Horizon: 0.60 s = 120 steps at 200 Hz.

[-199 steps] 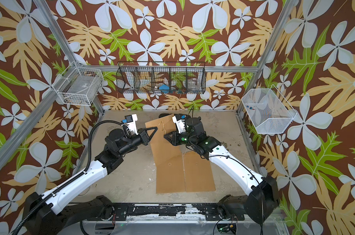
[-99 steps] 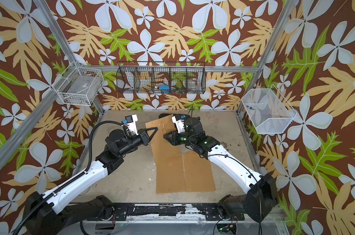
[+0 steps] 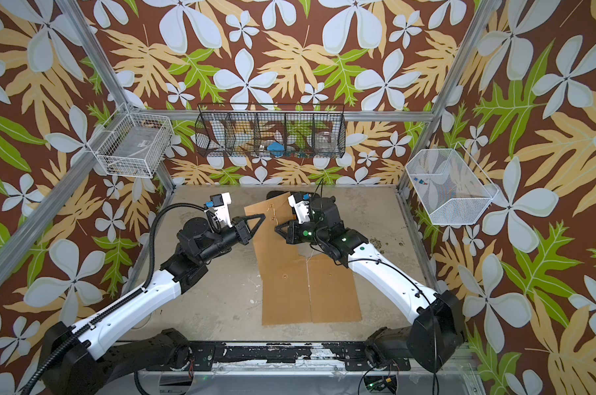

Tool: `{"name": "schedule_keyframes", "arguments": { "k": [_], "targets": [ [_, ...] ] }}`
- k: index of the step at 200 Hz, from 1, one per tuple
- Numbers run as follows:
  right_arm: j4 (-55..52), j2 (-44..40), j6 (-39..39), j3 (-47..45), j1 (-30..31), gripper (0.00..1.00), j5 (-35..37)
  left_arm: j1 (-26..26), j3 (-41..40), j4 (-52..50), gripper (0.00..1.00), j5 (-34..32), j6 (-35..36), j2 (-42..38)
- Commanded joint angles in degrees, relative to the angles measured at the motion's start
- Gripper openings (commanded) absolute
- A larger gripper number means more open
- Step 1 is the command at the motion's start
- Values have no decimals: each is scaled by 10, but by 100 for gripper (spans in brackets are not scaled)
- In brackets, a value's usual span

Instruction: Open the file bag

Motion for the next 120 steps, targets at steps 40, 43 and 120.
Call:
{"name": "schedule_keyframes", "arguments": {
  "k": [40, 43, 120],
  "targets": [
    [10, -13, -3, -6, 0, 0, 30, -2, 1, 26, 0, 13, 10, -6],
    [9, -13, -2, -6, 0, 0, 32, -2, 1, 26, 0, 13, 10, -6],
    [-10, -26, -6, -2, 0, 0, 74, -2, -1, 25, 0, 13, 12, -7]
  ]
}}
